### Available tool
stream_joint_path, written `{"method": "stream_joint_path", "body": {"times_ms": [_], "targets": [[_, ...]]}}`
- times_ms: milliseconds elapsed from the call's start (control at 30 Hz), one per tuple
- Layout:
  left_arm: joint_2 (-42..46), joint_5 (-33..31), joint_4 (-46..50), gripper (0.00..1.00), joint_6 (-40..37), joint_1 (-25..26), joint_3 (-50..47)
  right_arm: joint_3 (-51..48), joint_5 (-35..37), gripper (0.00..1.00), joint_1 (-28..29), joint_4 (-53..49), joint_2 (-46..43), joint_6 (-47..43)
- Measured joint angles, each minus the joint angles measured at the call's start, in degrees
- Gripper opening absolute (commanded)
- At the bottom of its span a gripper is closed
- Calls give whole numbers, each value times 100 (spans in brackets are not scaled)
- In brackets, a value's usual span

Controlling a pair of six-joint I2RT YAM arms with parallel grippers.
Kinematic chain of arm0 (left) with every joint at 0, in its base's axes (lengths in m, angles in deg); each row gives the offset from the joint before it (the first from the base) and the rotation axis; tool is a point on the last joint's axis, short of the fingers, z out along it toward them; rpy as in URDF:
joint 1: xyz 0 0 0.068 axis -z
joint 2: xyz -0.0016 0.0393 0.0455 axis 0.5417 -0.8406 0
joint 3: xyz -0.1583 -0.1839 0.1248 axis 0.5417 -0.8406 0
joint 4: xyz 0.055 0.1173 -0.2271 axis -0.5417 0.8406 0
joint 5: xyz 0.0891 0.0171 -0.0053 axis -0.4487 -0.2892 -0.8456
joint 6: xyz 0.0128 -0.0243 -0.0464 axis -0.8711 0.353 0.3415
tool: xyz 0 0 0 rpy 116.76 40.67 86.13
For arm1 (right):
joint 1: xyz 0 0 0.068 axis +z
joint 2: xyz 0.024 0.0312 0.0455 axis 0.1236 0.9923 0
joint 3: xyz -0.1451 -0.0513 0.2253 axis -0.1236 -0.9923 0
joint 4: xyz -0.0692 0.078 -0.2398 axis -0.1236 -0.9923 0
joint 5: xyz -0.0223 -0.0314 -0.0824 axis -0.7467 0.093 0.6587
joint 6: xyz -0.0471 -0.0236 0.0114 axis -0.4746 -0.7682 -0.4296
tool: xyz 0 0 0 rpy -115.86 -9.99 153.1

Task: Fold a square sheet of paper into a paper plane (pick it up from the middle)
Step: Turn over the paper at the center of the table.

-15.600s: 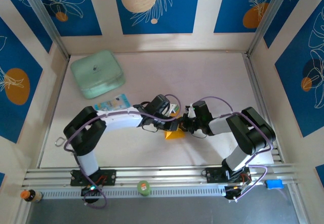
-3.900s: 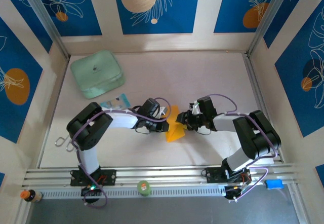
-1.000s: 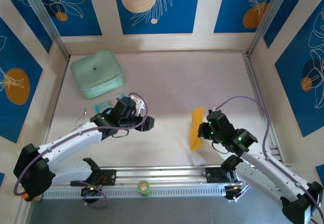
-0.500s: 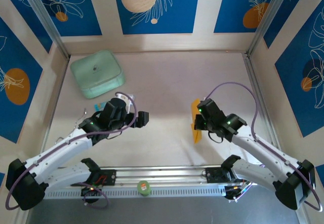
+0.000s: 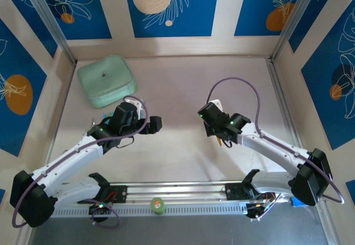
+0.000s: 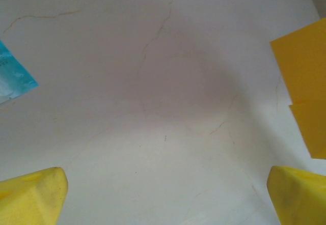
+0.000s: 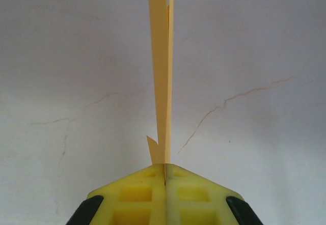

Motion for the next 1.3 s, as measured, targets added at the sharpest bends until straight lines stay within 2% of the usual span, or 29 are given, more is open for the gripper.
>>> {"method": "stream_joint_path", "body": {"times_ms": [300,533,633,733,800,867,933,1000,1067,1167,1300], "targets": [[393,-472,282,100,186,-151,0,195,636,2,413,-90,1204,181],[719,-774,684,100,188,-229,0,1163,638,6,975,-264,2739,699],[815,-804,894,100,186,-238,2,1394,162,13,1163,-76,3158,828],[914,-798,1064,100,186,-243,2,1351,-732,41,1202,417,3171,901],[931,-758,1093,100,186,-249,2,1169,-1443,48,1121,920,2959,927],[901,-612,1091,98,186,-254,2,855,-2157,51,901,1412,2564,1038],[785,-409,1058,93,197,-260,4,494,-2804,51,555,1853,2107,1150],[564,-160,977,87,243,-264,9,28,-3462,45,85,2345,1611,1279],[232,151,831,78,317,-262,9,-557,-4087,32,-437,2828,1139,1440],[-234,551,529,70,509,-262,9,-1401,-4658,19,-1097,3366,669,1683],[-730,1005,114,69,815,-262,4,-2238,-5200,6,-1648,3759,369,1858]]}}
